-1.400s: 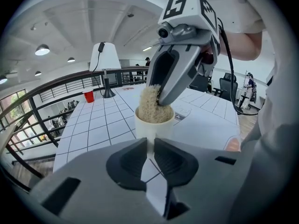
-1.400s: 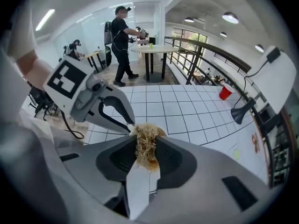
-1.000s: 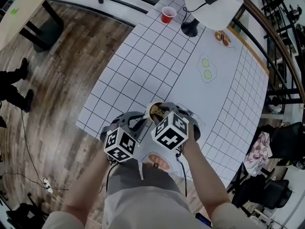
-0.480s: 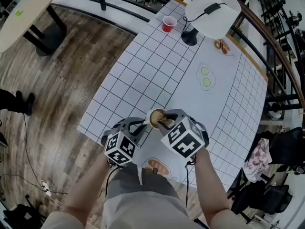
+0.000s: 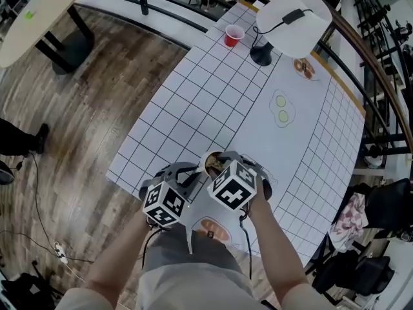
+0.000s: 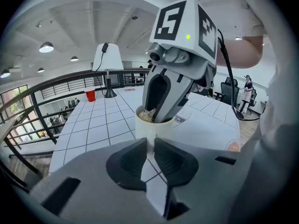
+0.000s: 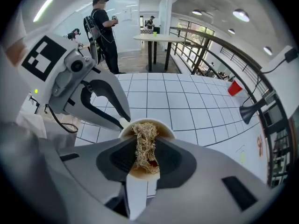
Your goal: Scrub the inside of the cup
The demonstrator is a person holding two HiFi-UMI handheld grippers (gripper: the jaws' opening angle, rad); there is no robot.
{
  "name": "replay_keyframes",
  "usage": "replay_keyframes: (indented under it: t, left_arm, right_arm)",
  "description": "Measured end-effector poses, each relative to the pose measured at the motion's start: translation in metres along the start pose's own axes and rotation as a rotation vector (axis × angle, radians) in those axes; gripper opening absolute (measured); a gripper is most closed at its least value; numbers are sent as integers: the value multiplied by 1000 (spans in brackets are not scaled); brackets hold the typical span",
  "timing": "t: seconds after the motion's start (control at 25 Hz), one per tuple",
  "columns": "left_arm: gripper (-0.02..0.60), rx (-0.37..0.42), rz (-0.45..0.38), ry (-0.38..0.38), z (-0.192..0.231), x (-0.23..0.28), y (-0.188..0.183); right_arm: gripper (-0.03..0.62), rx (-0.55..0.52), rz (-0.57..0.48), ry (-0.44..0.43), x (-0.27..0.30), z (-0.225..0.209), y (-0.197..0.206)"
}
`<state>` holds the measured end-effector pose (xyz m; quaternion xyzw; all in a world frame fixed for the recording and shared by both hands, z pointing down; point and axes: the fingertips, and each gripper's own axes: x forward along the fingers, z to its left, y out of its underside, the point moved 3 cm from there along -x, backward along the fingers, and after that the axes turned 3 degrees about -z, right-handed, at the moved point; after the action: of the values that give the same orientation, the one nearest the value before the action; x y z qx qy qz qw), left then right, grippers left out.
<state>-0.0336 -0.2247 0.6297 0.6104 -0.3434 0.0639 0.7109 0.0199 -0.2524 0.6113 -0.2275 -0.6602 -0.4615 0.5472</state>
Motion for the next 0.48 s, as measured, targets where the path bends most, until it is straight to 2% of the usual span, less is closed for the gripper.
replay_keyframes:
  t: [0.2,0.4,0.48]
  left_arm:
    - [60,-19,25,4,0,1,-1]
    - [66,-74,26,7,0,4,1]
    - [66,-73,45,5,1,4,0]
  right_arm:
    - [109,107,-40,-124,-7,1,4]
    - [109,220,-167,-134,-34,-6,2]
    - [109,251,-208,-114,-46,-9,-1]
